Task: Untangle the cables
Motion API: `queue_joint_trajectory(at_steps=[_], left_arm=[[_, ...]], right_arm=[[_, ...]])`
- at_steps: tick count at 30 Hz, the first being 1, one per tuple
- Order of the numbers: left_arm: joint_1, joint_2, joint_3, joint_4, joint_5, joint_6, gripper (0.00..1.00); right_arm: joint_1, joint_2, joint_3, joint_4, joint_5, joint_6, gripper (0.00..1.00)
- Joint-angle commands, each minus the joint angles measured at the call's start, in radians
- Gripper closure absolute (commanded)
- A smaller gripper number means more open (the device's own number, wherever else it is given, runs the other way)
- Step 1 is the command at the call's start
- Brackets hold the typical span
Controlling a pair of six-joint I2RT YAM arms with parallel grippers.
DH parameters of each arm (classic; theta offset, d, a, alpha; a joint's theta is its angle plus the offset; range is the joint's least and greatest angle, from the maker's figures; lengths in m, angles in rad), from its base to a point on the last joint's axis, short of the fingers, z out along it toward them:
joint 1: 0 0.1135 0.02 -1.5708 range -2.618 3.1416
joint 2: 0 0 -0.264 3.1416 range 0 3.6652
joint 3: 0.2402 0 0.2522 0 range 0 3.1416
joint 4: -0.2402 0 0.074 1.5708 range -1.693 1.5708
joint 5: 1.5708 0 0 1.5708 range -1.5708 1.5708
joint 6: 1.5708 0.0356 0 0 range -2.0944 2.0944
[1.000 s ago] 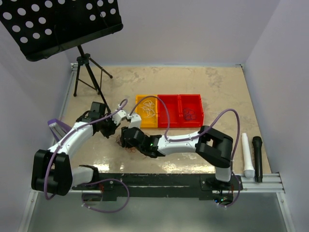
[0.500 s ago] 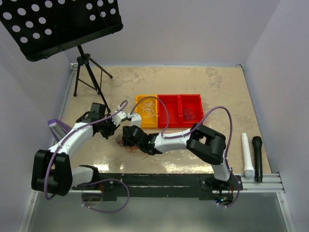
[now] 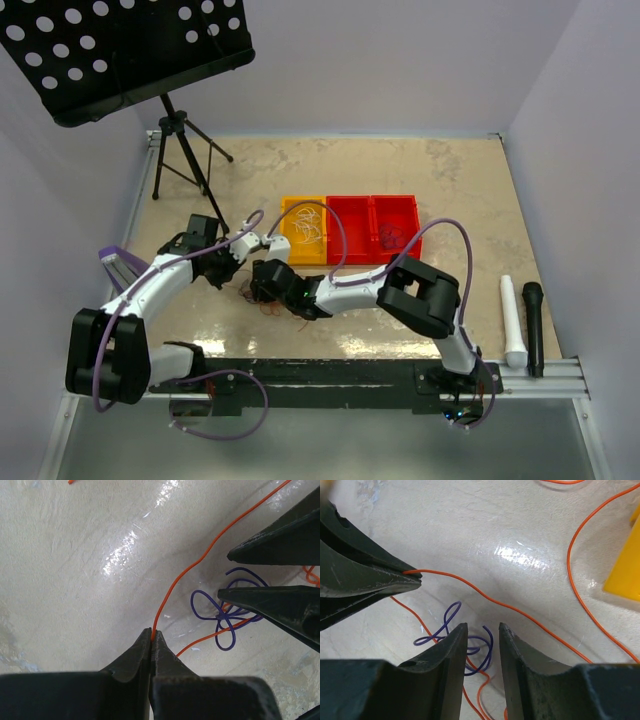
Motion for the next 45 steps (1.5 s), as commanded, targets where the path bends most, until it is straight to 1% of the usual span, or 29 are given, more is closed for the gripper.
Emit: queue_joint_trajectory(at_steps=[1, 3, 4, 5, 6, 7, 10, 13, 17, 22, 25, 28, 30, 35, 41, 44, 45], left_arm=[[-0.008, -0.002, 0.001, 0.027, 0.048, 0.027, 1.00], [-0.010, 0.000, 0.001, 0.028, 0.048, 0.027, 1.00], [-0.010, 0.000, 0.001, 0.029, 0.049, 0.027, 1.00], [-0.010, 0.000, 0.000, 0.029, 0.049, 0.027, 1.00], [-0.008, 0.001, 0.000, 0.029, 0.048, 0.027, 1.00], [-0.010, 0.000, 0.000, 0.029, 0.048, 0.027, 1.00], [-0.008, 0.000, -0.002, 0.031, 0.044, 0.027, 1.00], [-0.010, 0.004, -0.007, 0.037, 0.043, 0.027, 1.00], [-0.010, 0.018, -0.014, 0.050, 0.037, 0.027, 1.00], [-0.010, 0.030, -0.016, 0.058, 0.028, 0.031, 1.00], [-0.010, 0.034, -0.011, 0.057, 0.028, 0.031, 1.00], [-0.010, 0.034, -0.011, 0.055, 0.018, 0.038, 1.00], [-0.010, 0.031, -0.016, 0.061, 0.005, 0.042, 1.00], [-0.010, 0.031, -0.053, 0.087, -0.046, 0.073, 1.00], [-0.010, 0.029, -0.117, 0.144, -0.146, 0.125, 1.00], [-0.010, 0.029, -0.141, 0.158, -0.169, 0.143, 1.00], [-0.010, 0.029, -0.148, 0.167, -0.179, 0.149, 1.00]], right_arm=[[0.005, 0.019, 0.044, 0.019, -0.061, -0.006, 0.64], [0.005, 0.020, 0.046, 0.026, -0.067, -0.006, 0.66], [0.005, 0.020, 0.046, 0.031, -0.071, -0.006, 0.70], [0.005, 0.020, 0.044, 0.031, -0.069, -0.006, 0.79], [0.005, 0.017, 0.044, 0.033, -0.066, -0.003, 0.93], [0.005, 0.011, 0.041, 0.030, -0.061, -0.003, 1.00], [0.005, -0.050, 0.001, 0.031, -0.022, -0.003, 1.00], [0.005, -0.156, -0.060, 0.019, 0.020, 0.000, 1.00], [0.005, -0.387, -0.154, -0.021, 0.080, 0.015, 1.00], [0.005, -0.686, -0.250, -0.110, 0.159, 0.042, 1.00], [0.005, -0.814, -0.260, -0.206, 0.227, 0.061, 1.00], [0.004, -0.929, -0.237, -0.326, 0.322, 0.077, 1.00], [-0.003, -0.997, -0.198, -0.426, 0.426, 0.080, 1.00], [-0.038, -1.113, -0.039, -0.584, 0.635, 0.023, 1.00], [-0.053, -1.149, 0.127, -0.682, 0.819, -0.075, 1.00], [-0.055, -1.158, 0.167, -0.655, 0.860, -0.159, 1.00], [-0.055, -1.158, 0.185, -0.668, 0.879, -0.158, 1.00]])
